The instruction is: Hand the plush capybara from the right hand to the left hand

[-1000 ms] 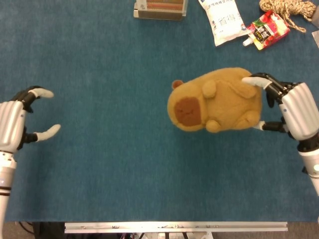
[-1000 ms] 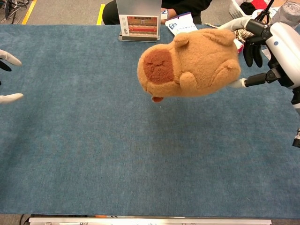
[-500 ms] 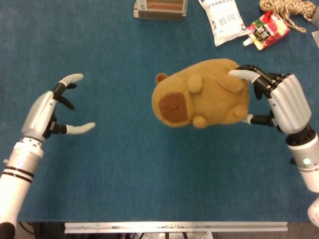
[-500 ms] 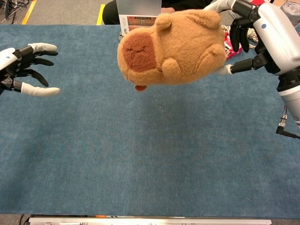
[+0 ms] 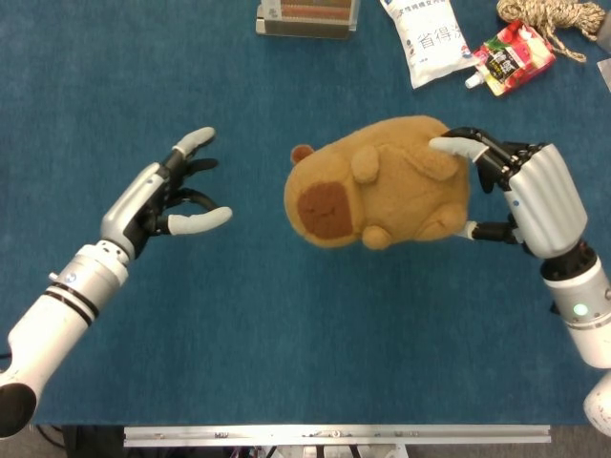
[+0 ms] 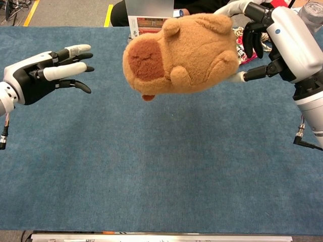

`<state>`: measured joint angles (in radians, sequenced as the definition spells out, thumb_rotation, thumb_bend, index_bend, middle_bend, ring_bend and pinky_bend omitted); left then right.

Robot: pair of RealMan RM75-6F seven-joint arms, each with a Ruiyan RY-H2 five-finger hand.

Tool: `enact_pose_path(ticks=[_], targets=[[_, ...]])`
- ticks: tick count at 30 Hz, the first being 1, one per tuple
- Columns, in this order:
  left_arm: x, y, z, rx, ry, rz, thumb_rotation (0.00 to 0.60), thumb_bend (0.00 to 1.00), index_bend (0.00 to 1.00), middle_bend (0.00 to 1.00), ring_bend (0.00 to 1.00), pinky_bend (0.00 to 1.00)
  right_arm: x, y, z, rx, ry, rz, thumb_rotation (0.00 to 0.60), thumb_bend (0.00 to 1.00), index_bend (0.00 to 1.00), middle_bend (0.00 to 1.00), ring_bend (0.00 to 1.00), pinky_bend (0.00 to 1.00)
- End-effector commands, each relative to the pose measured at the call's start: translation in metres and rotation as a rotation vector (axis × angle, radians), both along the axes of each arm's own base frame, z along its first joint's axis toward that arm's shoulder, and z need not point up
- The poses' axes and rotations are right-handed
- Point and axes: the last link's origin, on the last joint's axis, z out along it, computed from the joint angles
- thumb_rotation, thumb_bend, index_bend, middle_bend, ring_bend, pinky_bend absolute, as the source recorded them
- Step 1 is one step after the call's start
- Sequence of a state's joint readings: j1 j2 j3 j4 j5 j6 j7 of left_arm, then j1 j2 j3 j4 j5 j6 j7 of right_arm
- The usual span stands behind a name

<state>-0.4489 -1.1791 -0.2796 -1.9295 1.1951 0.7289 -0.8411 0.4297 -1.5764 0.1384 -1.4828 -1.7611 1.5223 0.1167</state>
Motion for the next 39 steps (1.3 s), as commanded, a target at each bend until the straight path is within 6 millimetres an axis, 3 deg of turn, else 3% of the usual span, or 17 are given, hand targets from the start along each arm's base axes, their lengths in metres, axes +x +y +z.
enact_pose_path(ticks=[1, 8, 19, 29, 39], targets=[[0.011, 0.003, -0.001, -0.011, -0.019, -0.035, 0.436, 0.00, 0.00, 0.00, 0.10, 0.39, 0.000, 0.000, -0.001, 0.001, -0.004, -0.001, 0.600, 0.04, 0.70, 0.70, 0.74, 0.79], [0.026, 0.003, -0.003, -0.026, -0.034, -0.089, 0.446, 0.00, 0.00, 0.00, 0.10, 0.39, -0.002, 0.000, -0.002, -0.001, -0.018, -0.010, 0.600, 0.04, 0.70, 0.70, 0.74, 0.79], [0.042, 0.004, -0.016, -0.102, -0.035, -0.134, 0.596, 0.00, 0.00, 0.00, 0.04, 0.39, 0.000, -0.002, -0.006, -0.002, -0.035, -0.014, 0.600, 0.04, 0.70, 0.70, 0.74, 0.79], [0.051, 0.010, -0.027, -0.117, -0.046, -0.135, 0.600, 0.00, 0.00, 0.00, 0.01, 0.36, 0.004, -0.002, -0.011, -0.004, -0.029, 0.005, 0.600, 0.04, 0.70, 0.70, 0.74, 0.79], [0.058, 0.012, -0.023, -0.148, -0.119, -0.084, 0.589, 0.00, 0.00, 0.00, 0.01, 0.35, 0.007, -0.001, -0.019, -0.013, 0.014, 0.030, 0.600, 0.04, 0.70, 0.70, 0.74, 0.79]])
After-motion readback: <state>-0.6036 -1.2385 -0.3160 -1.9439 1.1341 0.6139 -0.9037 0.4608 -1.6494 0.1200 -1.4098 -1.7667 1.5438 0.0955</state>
